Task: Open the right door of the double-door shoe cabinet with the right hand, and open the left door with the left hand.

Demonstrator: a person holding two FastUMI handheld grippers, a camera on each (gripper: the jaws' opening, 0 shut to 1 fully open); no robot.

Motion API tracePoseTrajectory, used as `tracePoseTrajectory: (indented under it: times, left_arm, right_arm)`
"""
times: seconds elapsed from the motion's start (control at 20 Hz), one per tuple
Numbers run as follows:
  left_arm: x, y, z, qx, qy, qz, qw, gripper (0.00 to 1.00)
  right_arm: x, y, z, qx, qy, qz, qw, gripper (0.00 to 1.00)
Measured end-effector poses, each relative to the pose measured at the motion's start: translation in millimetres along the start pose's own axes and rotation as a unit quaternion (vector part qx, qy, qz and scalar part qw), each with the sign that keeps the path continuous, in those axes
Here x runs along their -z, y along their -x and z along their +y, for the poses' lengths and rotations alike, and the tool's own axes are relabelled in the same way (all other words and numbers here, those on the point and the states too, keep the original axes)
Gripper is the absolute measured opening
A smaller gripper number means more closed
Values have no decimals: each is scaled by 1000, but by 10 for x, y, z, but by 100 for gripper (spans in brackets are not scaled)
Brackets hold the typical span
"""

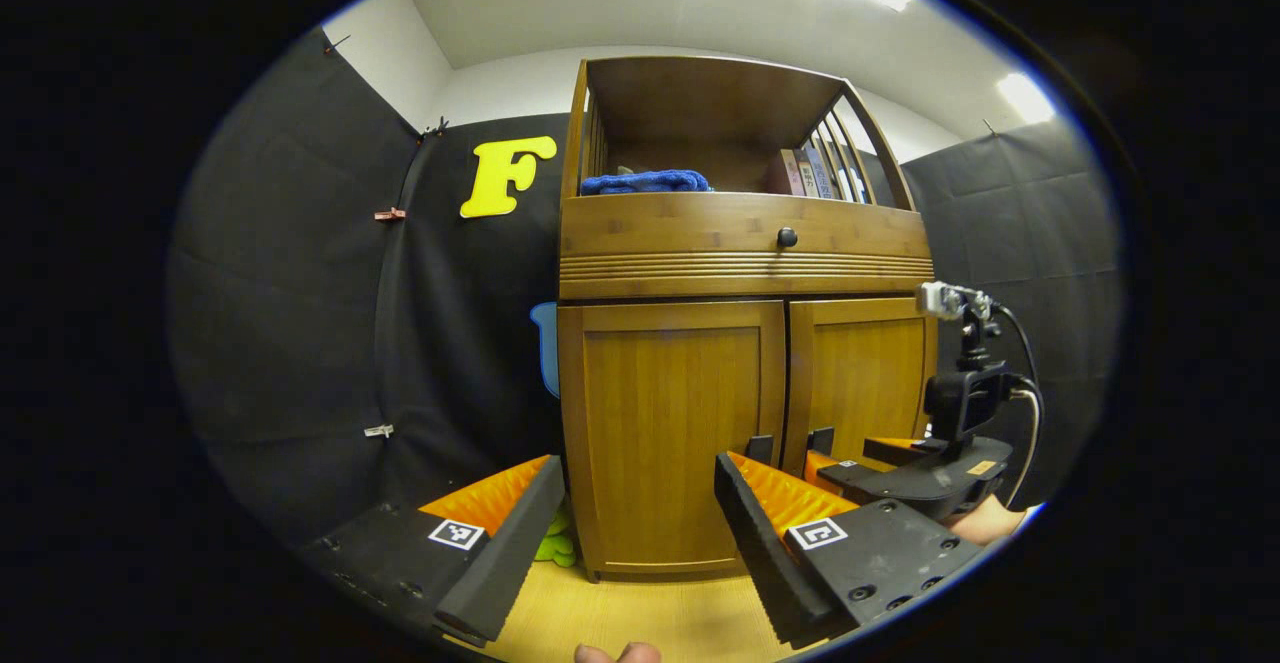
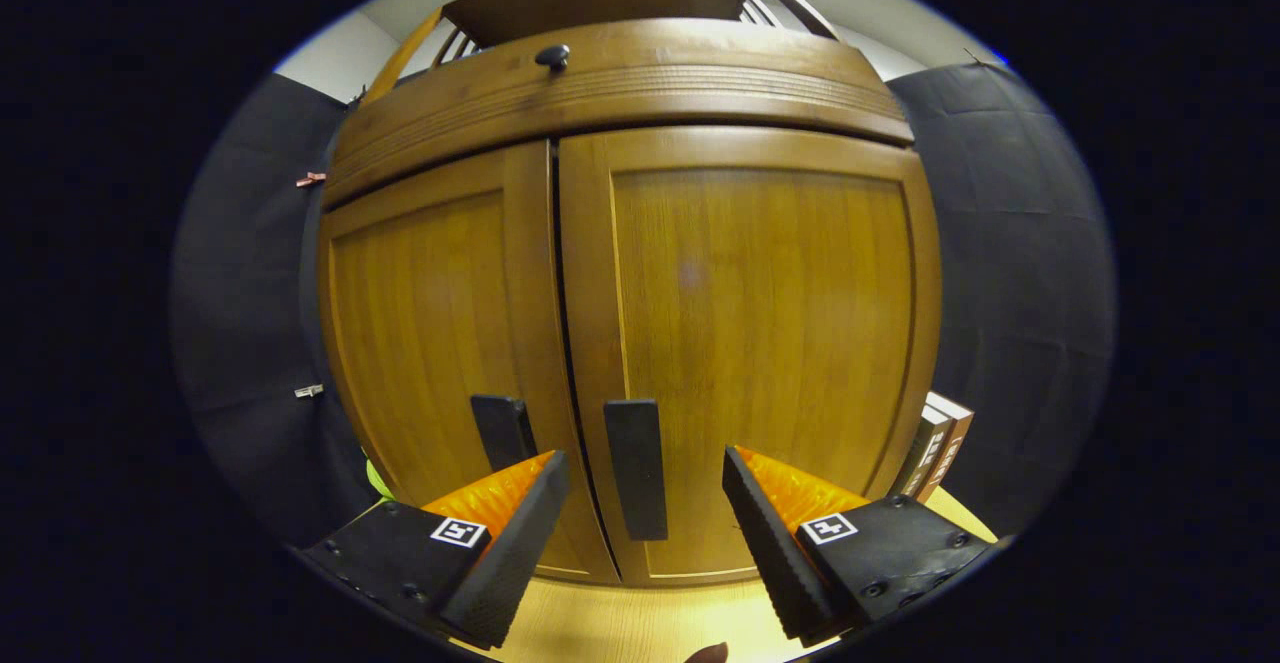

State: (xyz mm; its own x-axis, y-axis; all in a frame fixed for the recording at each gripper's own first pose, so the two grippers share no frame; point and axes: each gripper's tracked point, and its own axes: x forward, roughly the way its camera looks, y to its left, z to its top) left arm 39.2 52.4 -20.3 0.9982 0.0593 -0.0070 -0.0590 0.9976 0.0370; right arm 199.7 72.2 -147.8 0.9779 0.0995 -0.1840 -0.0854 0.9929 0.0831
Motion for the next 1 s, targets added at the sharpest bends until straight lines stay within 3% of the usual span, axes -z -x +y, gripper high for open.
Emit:
tracePoseTrajectory:
  times: [0.1, 0.35, 0.5, 0.55, 0.6, 1.0]
  left_arm:
    - [27, -42, 14, -4, -1, 3, 1000, 94]
    - [121, -105, 69, -14, -4, 15, 1000, 94]
    - [136, -120, 113, -20, -1, 19, 1000, 95]
    - [136, -120, 115, -21, 2, 19, 1000, 95]
    - [119, -120, 109, -21, 3, 18, 1000, 94]
    - [38, 6, -3, -10, 4, 10, 1000, 94]
  right_arm:
    - [77, -177, 4, 2, 1, 10, 1000, 94]
    - [260, -411, 51, 9, 20, 23, 999, 53]
    - [243, -409, 42, 12, 20, 15, 1000, 35]
    - [237, -466, 31, 9, 18, 18, 1000, 35]
    - [251, -406, 28, 4, 15, 23, 1000, 28]
    - [278, -1, -43, -17, 5, 33, 999, 28]
